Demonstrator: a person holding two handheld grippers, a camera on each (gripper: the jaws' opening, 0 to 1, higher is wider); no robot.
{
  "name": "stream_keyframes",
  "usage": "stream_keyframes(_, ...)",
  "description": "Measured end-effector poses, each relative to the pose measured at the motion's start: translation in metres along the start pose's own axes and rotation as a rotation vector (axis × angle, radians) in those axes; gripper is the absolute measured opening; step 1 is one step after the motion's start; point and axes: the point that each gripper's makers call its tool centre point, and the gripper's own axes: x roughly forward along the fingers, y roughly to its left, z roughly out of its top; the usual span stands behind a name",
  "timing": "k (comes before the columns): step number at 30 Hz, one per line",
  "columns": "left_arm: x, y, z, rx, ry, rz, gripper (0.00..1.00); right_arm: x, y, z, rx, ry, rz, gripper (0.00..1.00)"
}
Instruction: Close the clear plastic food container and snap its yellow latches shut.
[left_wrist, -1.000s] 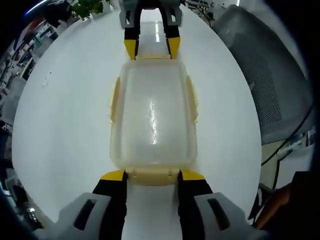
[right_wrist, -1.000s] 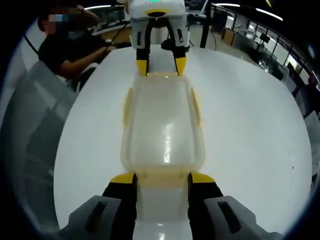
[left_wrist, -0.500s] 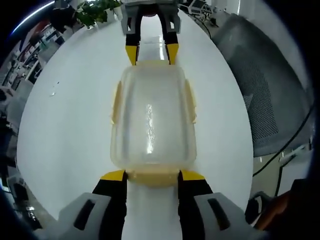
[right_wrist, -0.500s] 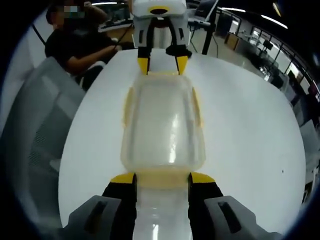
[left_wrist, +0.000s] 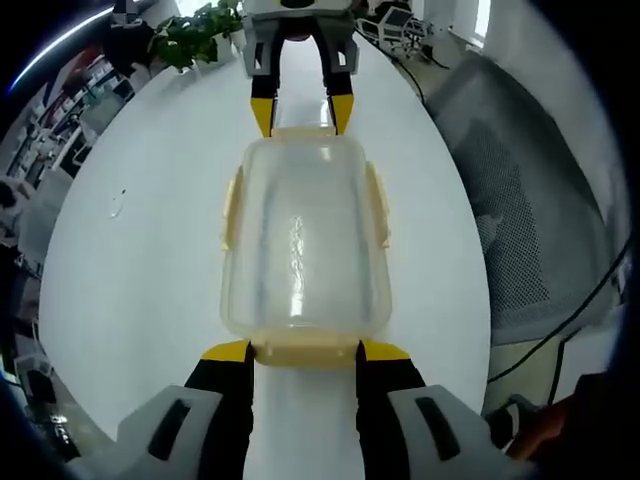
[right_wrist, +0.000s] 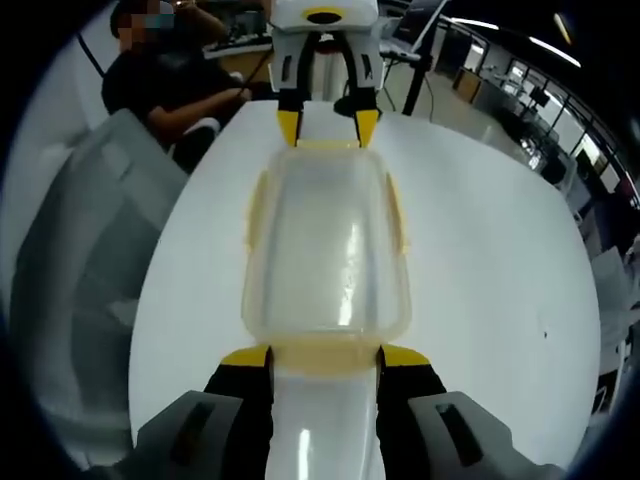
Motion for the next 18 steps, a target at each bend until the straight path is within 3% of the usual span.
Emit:
stream_keyframes(13, -0.004, 0.004, 0.031, 0.008, -0.045, 0.006, 0.38, -0.026, 0.001, -0.018, 0.013, -0.004, -0.014, 0.38)
stream_keyframes(18, 0.002, 0.008, 0.047, 0.012, -0.056, 0.003, 0.38, -0.037, -0.001, -0.032, 0.015, 0.014, -0.015, 0.38)
